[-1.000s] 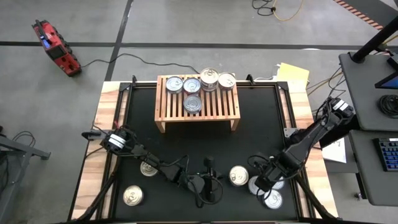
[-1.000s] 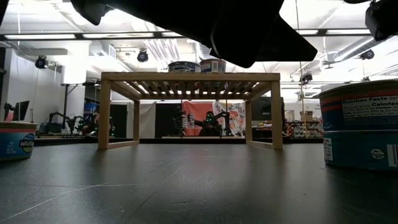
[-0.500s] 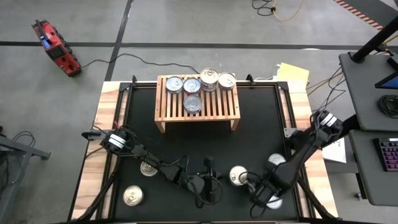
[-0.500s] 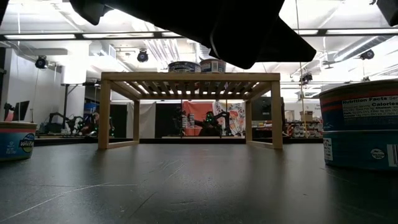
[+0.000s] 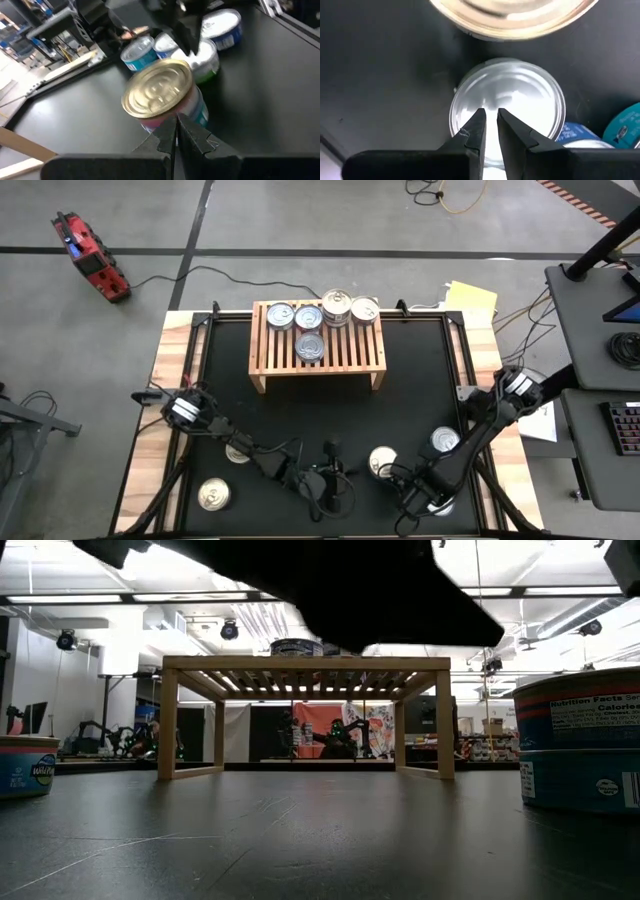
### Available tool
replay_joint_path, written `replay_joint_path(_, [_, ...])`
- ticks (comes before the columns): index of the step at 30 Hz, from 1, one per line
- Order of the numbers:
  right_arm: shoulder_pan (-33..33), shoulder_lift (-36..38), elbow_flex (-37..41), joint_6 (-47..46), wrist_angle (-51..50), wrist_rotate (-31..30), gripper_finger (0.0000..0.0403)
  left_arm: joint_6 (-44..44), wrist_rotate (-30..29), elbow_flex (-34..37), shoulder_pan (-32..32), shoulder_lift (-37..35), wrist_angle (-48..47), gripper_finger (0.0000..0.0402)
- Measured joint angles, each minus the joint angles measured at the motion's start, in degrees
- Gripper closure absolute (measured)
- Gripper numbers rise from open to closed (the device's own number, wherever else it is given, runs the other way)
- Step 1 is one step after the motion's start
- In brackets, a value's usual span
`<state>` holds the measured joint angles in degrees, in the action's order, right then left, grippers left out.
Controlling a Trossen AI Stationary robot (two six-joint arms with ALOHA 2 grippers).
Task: Stack canned seafood by type on shelf
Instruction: Put the white and green tuna can on the shelf aligned with the other blue and pink tuna cans
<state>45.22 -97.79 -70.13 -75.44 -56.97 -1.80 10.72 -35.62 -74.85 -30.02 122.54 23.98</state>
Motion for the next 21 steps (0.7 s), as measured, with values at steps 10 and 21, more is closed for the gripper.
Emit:
replay_joint_path(10, [0.46,-0.27,0.02,-0.53,0.35,-2.39,0.0365,-2.25,-6.03,0.04,-1.6,-0.78,-5.39,0.0401])
replay_joint_path(21, [1.29,-0.27,1.62,-1.03,0.68,-5.79,0.0365,-2.35,-6.54,0.45,-1.69,-0.81,-5.92,0.0401])
